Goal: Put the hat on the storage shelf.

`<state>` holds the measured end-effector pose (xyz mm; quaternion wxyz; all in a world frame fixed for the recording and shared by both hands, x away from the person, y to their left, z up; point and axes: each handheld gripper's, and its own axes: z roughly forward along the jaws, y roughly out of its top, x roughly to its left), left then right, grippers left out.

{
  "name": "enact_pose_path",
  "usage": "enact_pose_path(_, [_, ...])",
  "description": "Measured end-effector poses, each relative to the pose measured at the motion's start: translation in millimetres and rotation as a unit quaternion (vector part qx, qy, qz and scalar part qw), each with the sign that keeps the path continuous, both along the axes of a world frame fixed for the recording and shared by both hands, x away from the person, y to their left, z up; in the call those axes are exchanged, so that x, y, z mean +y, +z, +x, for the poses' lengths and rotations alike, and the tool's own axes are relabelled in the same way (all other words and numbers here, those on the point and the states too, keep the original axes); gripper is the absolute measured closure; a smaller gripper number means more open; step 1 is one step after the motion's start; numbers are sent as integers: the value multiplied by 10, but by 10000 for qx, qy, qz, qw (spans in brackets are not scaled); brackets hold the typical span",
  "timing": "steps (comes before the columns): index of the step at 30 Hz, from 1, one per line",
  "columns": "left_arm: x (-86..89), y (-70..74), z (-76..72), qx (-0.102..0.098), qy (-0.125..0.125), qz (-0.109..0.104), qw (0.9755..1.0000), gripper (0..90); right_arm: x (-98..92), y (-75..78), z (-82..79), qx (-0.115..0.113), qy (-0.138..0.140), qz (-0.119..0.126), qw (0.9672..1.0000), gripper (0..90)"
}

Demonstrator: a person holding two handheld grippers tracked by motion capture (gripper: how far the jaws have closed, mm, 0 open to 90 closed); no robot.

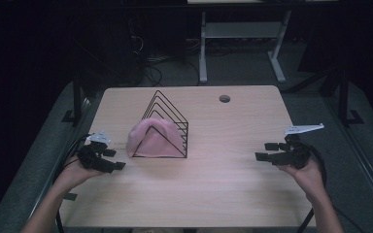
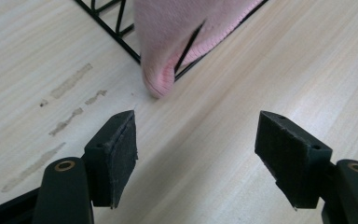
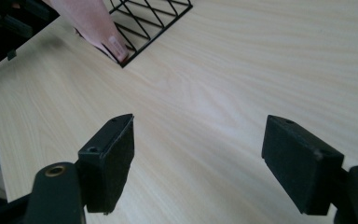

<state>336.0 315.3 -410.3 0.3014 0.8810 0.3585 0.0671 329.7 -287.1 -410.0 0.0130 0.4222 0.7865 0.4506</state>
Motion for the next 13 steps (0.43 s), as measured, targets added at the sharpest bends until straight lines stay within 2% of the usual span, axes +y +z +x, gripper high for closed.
enact_pose_path(4, [-14, -48, -71, 3, 30, -69, 10000, 291, -22, -81, -117, 75, -14, 19, 10000, 248])
enact_pose_path(8, [-18, -25, -155, -86, 36, -194, 9998, 290, 6, -69, -252, -31, 19, -72, 10000, 246])
enact_pose_path(9, [-25, -17, -192, -109, 108, -282, 9995, 290, 6, -69, -252, -31, 19, -72, 10000, 246])
enact_pose_path(10, [-31, 5, -256, -151, 183, -445, 9987, 289, 55, -57, -359, -159, 31, -219, 9996, 236])
enact_pose_path(11, [-34, 12, -292, -232, 200, -502, 9983, 285, 72, -53, -403, -201, 23, -254, 9995, 236])
enact_pose_path(12, [-34, 12, -292, -232, 200, -502, 9983, 281, 97, -54, -458, -253, 21, -310, 9992, 235])
enact_pose_path(13, [-36, 15, -326, -319, 260, -561, 9976, 281, 97, -54, -458, -253, 21, -310, 9992, 235])
